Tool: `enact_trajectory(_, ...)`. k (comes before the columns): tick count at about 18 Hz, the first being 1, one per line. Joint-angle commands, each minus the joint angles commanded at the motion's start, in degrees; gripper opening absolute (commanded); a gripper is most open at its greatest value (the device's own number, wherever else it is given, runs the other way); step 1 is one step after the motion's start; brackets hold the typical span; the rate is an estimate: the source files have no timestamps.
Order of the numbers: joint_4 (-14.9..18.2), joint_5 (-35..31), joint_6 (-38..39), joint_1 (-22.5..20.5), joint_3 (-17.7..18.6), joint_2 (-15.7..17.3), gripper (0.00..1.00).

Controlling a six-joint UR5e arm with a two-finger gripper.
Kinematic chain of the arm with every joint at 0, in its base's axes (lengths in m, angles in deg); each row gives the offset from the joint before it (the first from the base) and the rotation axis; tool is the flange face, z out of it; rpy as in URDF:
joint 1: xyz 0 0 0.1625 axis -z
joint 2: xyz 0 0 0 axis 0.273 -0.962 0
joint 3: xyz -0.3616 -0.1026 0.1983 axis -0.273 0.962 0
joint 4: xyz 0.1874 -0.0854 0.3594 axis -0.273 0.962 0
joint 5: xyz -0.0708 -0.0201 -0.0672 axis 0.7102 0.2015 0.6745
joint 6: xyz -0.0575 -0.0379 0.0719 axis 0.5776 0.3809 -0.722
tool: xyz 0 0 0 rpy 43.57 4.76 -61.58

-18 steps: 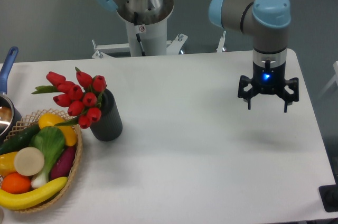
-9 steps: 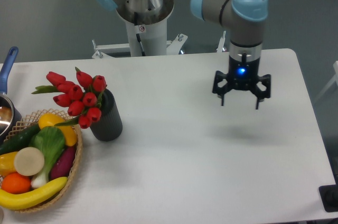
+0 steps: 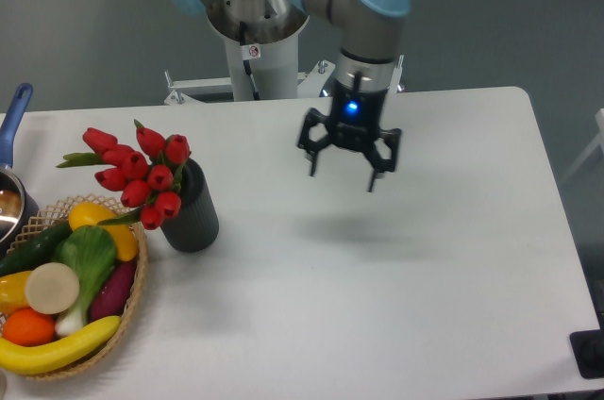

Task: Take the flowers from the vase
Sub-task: 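Move the open gripper across the table toward the red tulips in the black vase, then lower the gripper around the tulip stems and close it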

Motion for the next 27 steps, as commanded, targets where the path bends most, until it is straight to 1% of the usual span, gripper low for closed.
enact_trajectory(3, 0.1, 9.1, 0.0, 0.2, 0.4, 1.7, 1.00)
enact_trajectory(5, 0.1, 12.9, -0.3, 0.4, 1.0, 1.9, 1.00)
enact_trajectory(7, 0.0, 15.8, -0.5, 1.9, 2.0, 1.9, 1.00)
enact_trajectory(12, 0.1, 16.5, -4.6, 5.8, 4.2, 2.0, 1.00)
enact_trajectory(15, 0.1, 18.2, -4.6, 8.1, 4.7, 1.9, 1.00)
enact_trajectory(18, 0.0, 18.7, -4.5, 10.3, 4.7, 1.8, 1.00)
enact_trajectory(19, 0.0, 19.1, -4.5, 10.4, 4.7, 1.6, 1.00)
enact_trajectory(21, 0.0, 20.6, -4.6, 10.6, 4.6, 0.9, 1.00)
enact_trajectory(23, -0.2, 20.6, -4.7, 10.8, 3.9, -0.8, 1.00)
enact_trajectory(25, -0.2, 20.7, -4.8, 12.1, 2.6, -2.3, 1.00)
enact_trajectory(27, -0.9, 20.8, -4.7, 13.0, 1.5, -3.5, 1.00)
